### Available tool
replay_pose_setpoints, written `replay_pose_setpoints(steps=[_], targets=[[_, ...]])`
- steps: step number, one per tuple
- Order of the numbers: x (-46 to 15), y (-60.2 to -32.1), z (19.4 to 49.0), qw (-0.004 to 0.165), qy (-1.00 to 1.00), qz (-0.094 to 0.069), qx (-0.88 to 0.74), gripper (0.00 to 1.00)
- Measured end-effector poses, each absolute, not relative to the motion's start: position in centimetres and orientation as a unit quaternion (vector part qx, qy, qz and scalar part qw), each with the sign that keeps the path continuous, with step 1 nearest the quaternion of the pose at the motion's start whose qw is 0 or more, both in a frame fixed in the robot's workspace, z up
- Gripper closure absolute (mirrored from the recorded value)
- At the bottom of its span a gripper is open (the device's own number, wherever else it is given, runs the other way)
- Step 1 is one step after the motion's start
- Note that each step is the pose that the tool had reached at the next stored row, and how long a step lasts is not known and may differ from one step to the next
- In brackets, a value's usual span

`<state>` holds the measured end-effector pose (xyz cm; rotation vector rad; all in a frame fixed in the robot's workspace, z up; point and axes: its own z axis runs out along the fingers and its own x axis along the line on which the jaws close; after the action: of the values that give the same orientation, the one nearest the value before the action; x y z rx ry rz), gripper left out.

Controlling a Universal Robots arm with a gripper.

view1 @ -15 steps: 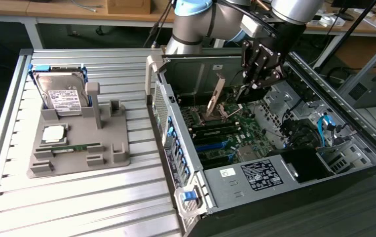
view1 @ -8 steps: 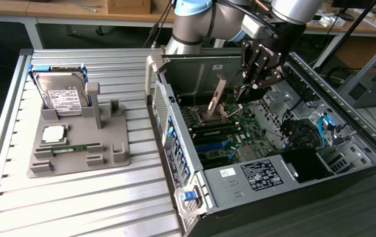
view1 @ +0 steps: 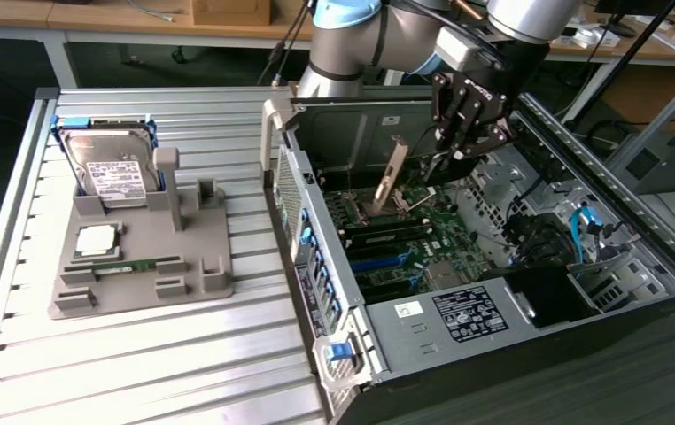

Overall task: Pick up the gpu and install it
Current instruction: 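Insert the gpu into the slot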

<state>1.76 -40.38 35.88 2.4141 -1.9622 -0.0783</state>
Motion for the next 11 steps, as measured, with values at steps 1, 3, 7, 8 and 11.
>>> replay_pose_setpoints(steps=[1,3,7,8,11], targets=[[1.76,-40.38,35.88,0.015,-0.629,-0.025,0.777,0.73],[1.75,-40.38,35.88,0.015,-0.625,-0.025,0.780,0.73],[1.76,-40.38,35.88,0.015,-0.619,-0.025,0.785,0.73],[1.76,-40.38,35.88,0.015,-0.617,-0.025,0.786,0.73],[1.76,-40.38,35.88,0.015,-0.611,-0.025,0.791,0.73]])
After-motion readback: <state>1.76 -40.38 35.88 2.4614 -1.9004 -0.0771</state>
